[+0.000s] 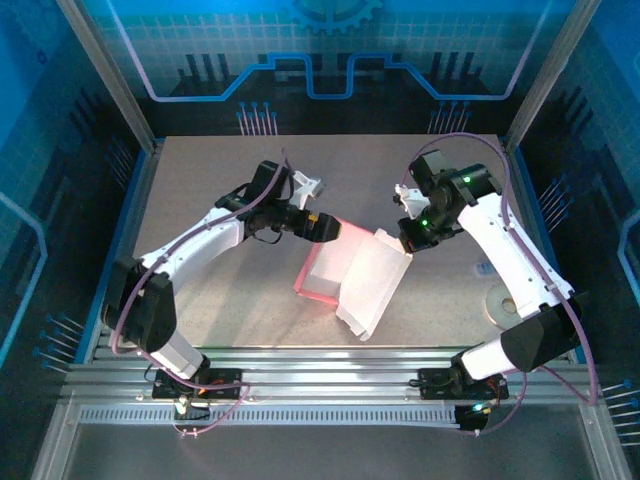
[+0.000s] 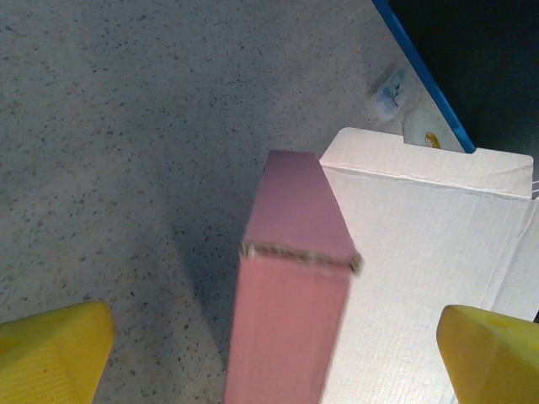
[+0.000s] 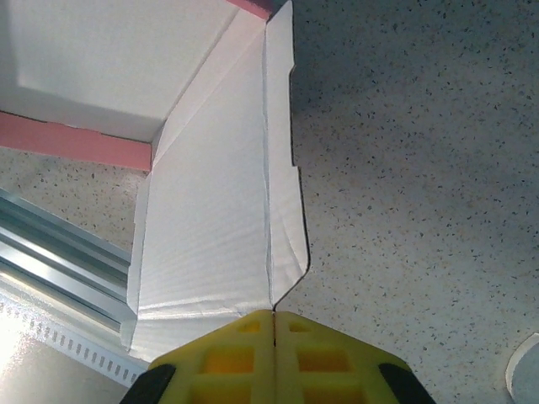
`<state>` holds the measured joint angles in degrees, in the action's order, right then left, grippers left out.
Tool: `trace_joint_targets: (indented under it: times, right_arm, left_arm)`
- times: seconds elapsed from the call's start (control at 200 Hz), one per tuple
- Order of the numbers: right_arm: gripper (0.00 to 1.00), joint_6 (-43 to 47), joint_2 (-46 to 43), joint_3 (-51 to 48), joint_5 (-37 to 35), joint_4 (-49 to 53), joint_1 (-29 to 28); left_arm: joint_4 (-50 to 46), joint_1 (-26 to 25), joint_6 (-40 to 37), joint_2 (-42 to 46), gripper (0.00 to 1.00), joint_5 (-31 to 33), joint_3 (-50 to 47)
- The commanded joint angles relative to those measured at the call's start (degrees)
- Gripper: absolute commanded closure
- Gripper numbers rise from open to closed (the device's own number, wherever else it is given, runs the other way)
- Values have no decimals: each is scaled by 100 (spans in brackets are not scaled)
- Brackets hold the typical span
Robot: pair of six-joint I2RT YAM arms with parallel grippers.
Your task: Fold the paper box
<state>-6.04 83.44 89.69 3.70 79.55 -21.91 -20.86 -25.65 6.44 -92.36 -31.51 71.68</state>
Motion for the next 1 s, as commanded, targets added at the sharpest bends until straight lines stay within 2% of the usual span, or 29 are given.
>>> trace_joint_targets:
  times: [0.0,0.145,0.26,0.35,0.51,0.66,0.811,0.916,0.996]
  right_arm:
    - [100,144,-11,17,122,171,65]
    - [100,171,-3,-12,122,149,74]
    - [100,154,10,-37,139,113,79]
    - [100,137,23,-54,157,79,78]
    - [98,115,41,-74,148,28,77]
    - [95,43,23,-116,139,-58,97]
    - [77,-168,-27,-127,240,-271,144]
    - [57,-375,-164,-104,344,-559,220]
    - [46,-478,-307,-83,454,-771,267]
  left_arm:
    - [169,76,-177,-253,2,-592,346]
    - [230,78,-68,-584,11,-1054,572]
    - [333,78,91,-724,28,-1271,626]
    - [320,78,119,-796,33,-1294,657]
    - [298,78,128,-911,53,-1361,689]
    - [280,78,146,-946,60,-1337,699]
    - [425,86,359,-945,64,-1316,637]
    - [653,127,657,-933,67,-1240,492]
    - [1043,210,1089,-886,70,-1169,263]
